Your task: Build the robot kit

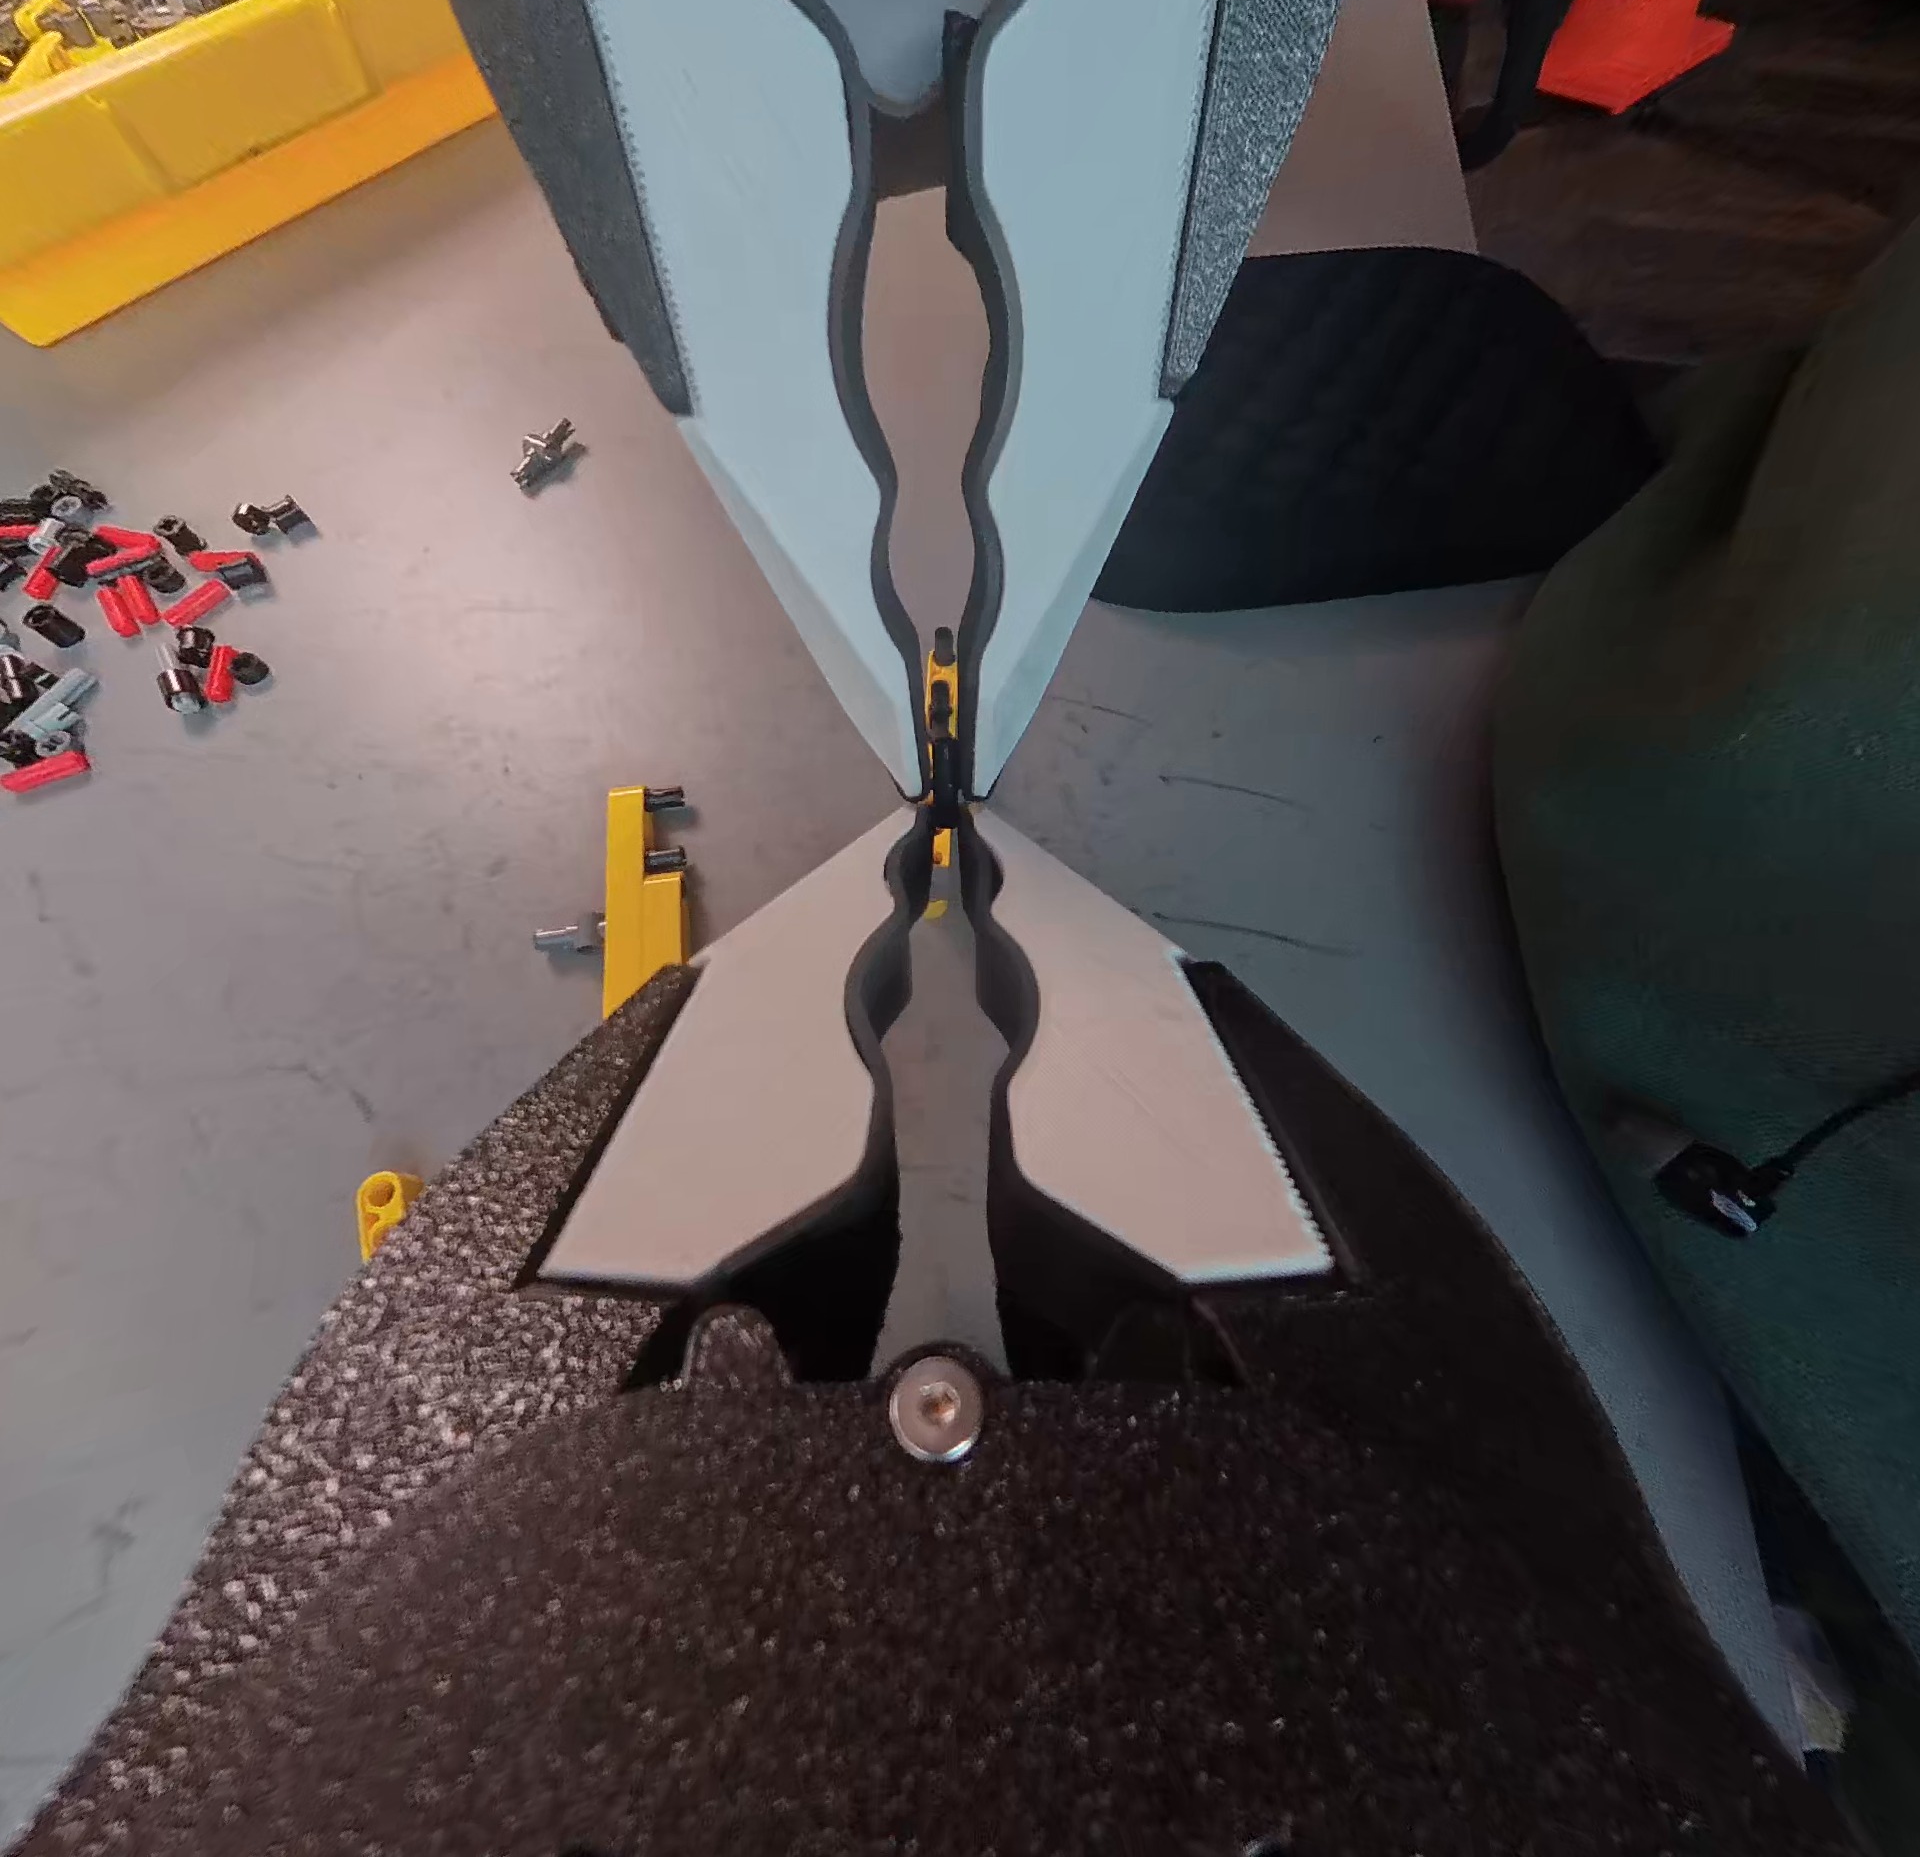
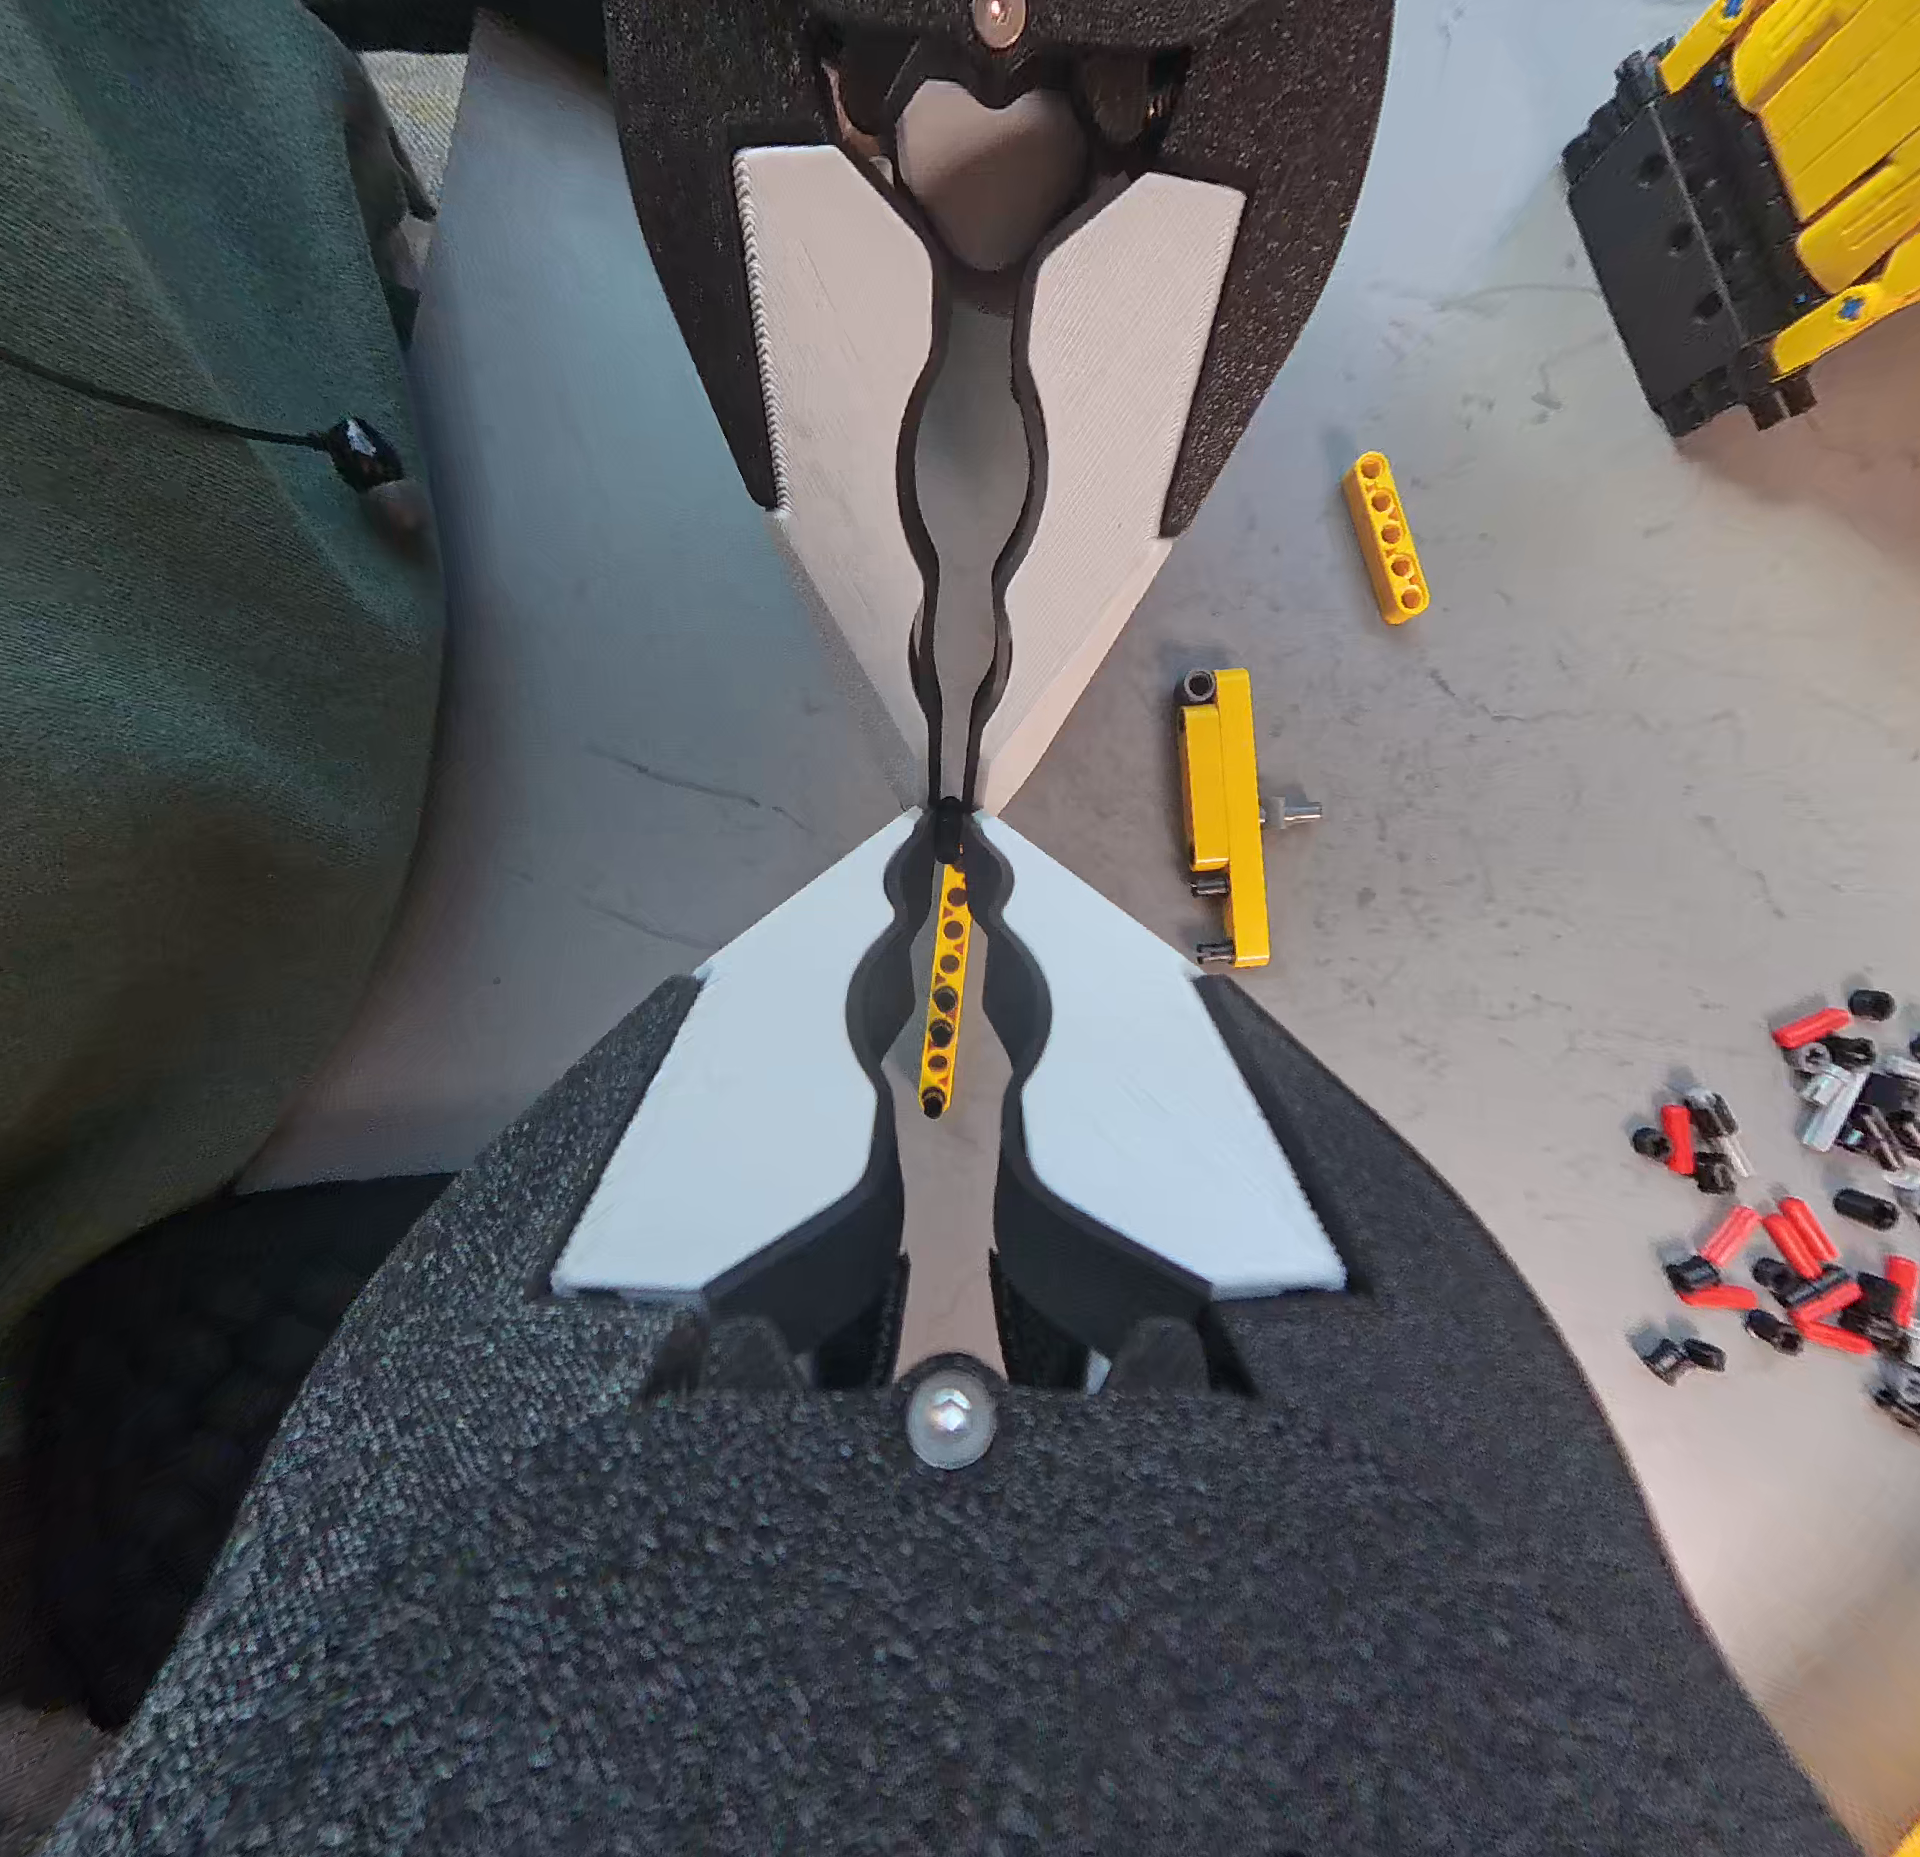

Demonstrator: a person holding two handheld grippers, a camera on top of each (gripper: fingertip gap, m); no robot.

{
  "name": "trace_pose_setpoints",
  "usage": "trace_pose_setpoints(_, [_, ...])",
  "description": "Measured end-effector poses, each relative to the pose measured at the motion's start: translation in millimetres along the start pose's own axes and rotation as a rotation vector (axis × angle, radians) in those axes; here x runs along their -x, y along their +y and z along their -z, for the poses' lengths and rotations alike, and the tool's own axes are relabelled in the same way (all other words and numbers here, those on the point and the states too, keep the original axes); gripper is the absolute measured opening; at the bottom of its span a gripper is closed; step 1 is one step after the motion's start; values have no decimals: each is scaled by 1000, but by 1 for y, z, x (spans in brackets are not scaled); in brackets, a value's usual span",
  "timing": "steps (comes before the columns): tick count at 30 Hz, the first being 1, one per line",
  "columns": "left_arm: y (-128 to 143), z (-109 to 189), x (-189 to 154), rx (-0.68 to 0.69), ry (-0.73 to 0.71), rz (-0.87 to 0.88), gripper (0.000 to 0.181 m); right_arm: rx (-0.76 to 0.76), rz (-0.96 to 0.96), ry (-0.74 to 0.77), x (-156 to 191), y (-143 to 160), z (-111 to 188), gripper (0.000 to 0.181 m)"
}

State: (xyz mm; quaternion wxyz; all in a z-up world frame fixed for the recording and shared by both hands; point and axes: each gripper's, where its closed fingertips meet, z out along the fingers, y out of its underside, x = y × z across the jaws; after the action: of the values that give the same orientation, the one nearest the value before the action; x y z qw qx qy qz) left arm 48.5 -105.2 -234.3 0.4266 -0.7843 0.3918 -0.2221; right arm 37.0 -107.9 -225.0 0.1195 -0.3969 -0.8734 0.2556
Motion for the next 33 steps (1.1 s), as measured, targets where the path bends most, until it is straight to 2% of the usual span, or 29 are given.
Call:
trace_pose_setpoints(9, [-26, 18, 2, -181, 29, 30, 3, -258, -22, 53, -4, -20, 32, 5])
trace_pose_setpoints(19, [-28, 17, 0, -190, 35, 23, 3, -277, -27, 46, -1, -20, 31, 4])
trace_pose_setpoints(23, [-20, 13, 1, -145, 47, 55, 4, -226, -66, 30, -2, -14, 24, 4])
trace_pose_setpoints(26, [2, 8, 3, -13, 34, 44, 18, -119, -102, 17, -4, 0, 12, 3])
trace_pose_setpoints(33, [22, -6, 5, 117, 15, 38, 17, 95, -65, -7, -1, 18, -13, 3])
